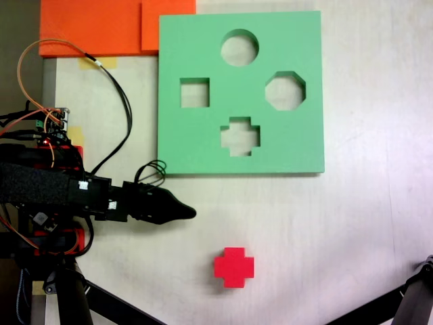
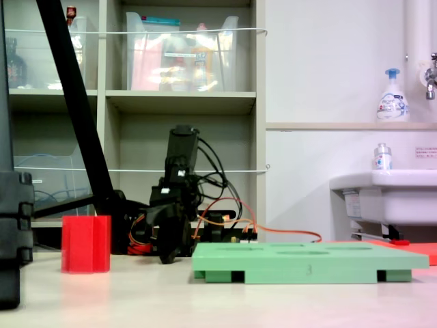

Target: Put the cross columnar block into the corresponding hole

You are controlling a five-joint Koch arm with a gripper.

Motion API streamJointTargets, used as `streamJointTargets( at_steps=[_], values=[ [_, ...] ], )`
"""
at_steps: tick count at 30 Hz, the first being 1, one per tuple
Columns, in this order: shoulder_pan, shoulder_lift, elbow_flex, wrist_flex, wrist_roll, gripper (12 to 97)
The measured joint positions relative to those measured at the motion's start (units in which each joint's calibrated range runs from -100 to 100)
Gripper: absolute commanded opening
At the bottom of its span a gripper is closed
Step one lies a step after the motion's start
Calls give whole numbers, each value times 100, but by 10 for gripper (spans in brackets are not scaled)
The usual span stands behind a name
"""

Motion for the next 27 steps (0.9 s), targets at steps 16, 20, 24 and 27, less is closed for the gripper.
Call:
streamJointTargets(
  at_steps=[16,20,24,27],
  values=[
    [-987,14,2126,-3906,2676,432],
    [-918,14,3469,-5962,3013,416],
    [-879,14,4890,-7195,3092,385],
    [-879,410,6301,-8164,3101,385]
  ],
)
